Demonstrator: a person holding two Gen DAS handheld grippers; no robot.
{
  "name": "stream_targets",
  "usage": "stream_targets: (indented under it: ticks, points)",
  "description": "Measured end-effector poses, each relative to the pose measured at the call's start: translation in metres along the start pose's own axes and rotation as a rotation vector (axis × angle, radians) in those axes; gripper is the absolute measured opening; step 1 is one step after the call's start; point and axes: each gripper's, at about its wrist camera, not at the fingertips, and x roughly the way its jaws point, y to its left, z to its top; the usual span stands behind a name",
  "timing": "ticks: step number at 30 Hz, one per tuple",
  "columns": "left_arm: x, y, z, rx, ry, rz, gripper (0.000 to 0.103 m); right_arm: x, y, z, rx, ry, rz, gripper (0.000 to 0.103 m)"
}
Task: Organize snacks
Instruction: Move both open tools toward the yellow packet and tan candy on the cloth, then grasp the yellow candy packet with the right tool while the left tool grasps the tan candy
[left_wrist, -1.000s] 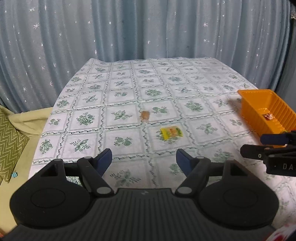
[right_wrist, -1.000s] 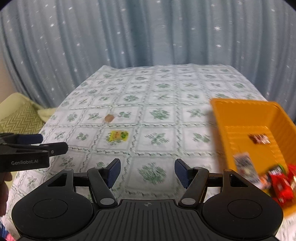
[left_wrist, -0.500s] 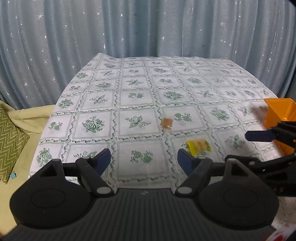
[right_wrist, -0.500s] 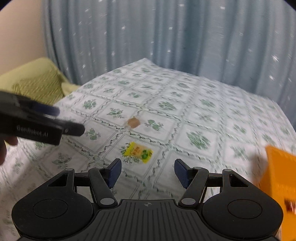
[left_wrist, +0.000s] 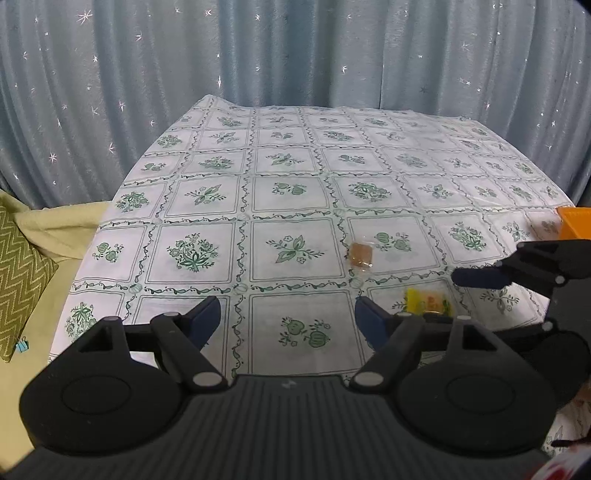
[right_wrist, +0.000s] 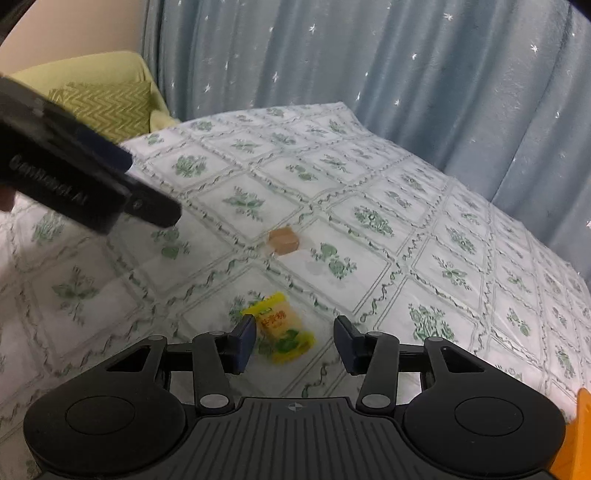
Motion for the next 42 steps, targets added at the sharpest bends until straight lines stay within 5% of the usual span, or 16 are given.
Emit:
stream_targets:
  ticks: [6, 11, 19, 26, 36, 42]
  points:
    - [0.002, -0.002, 0.0, 0.004, 0.003, -0.008, 0.078, 0.006, -0.008, 0.005, 0.083, 0.005, 0.053, 0.025]
    - [0.01, -0.003, 0.0, 0.005, 0.01, -0.014, 0.078, 0.001, -0.009, 0.008, 0.157, 0.006, 0.067, 0.022]
    - [0.034, -0.018, 0.007, 0.038, -0.009, -0.079, 0.076, -0.032, -0.03, 0.007, 0.417, -0.059, -0.045, 0.022]
    - [0.062, -0.038, 0.016, 0.085, -0.055, -0.144, 0.056, -0.042, -0.048, -0.005, 0.522, -0.04, -0.076, 0.022]
    - [0.09, -0.052, 0.021, 0.145, -0.057, -0.144, 0.027, -0.044, -0.058, -0.017, 0.562, -0.037, -0.078, 0.022]
    - [0.087, -0.056, 0.02, 0.169, -0.058, -0.135, 0.019, -0.044, -0.057, -0.017, 0.571, -0.037, -0.079, 0.022]
